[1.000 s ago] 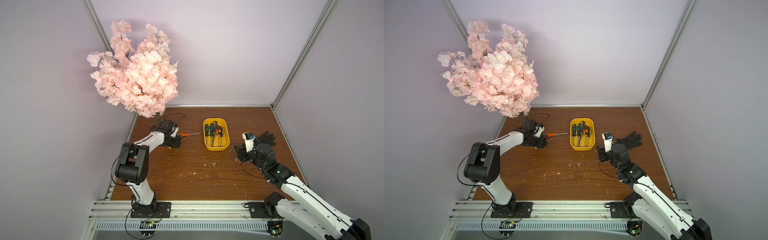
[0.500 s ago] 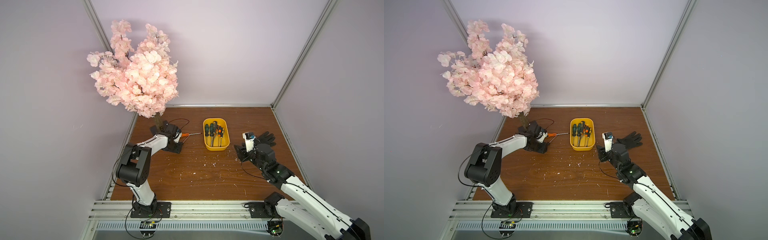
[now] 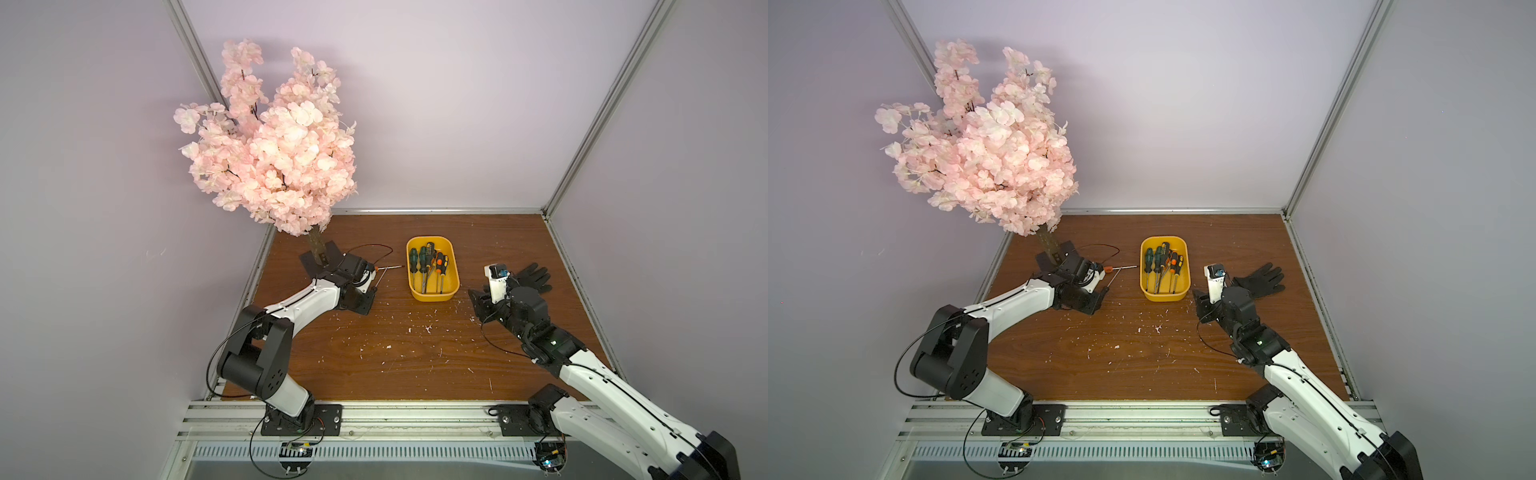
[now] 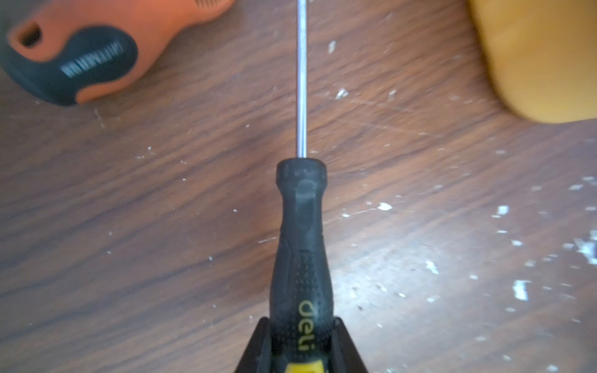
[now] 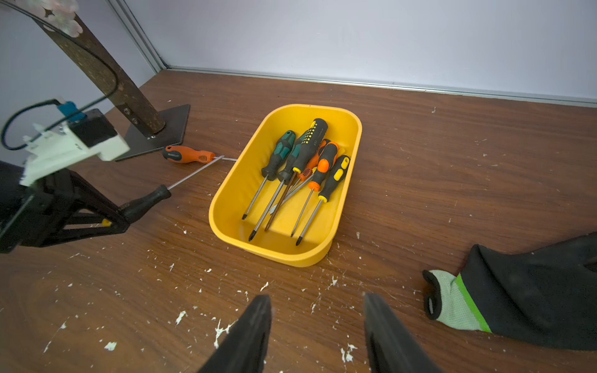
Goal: Put the screwdriver on the desktop into the storage box
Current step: Pick up the screwdriver from the center of the board.
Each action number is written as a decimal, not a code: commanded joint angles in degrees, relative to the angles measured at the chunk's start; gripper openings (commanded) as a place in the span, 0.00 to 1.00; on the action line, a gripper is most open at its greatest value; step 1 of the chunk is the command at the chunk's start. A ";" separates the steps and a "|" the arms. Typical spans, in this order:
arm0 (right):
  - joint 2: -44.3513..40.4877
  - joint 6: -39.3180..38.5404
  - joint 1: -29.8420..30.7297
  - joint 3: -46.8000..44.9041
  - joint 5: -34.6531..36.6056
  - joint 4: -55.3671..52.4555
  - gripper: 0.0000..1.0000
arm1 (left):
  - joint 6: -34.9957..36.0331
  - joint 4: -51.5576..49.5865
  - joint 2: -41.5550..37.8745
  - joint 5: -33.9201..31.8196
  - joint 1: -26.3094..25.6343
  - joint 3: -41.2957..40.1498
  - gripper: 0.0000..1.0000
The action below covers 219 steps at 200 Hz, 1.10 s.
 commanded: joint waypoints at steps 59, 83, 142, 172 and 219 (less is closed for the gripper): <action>2.76 -5.70 0.02 1.36 -7.04 6.61 0.52 | -6.48 -3.43 -13.48 10.53 -2.20 -0.56 0.04; 2.04 -12.96 0.95 0.73 -10.57 10.26 0.53 | -8.28 -4.24 -15.24 13.49 -4.13 1.18 0.04; 3.30 -38.01 8.14 2.93 -17.15 11.78 0.56 | -11.69 -5.35 -13.81 18.27 -10.70 7.24 0.03; 4.48 -44.64 9.62 4.02 -18.70 10.77 0.56 | -12.84 -5.41 -12.39 19.02 -13.70 9.92 0.03; 2.90 -53.42 11.20 3.65 -18.86 10.86 0.58 | -13.58 -5.37 -9.30 21.02 -17.32 13.02 0.03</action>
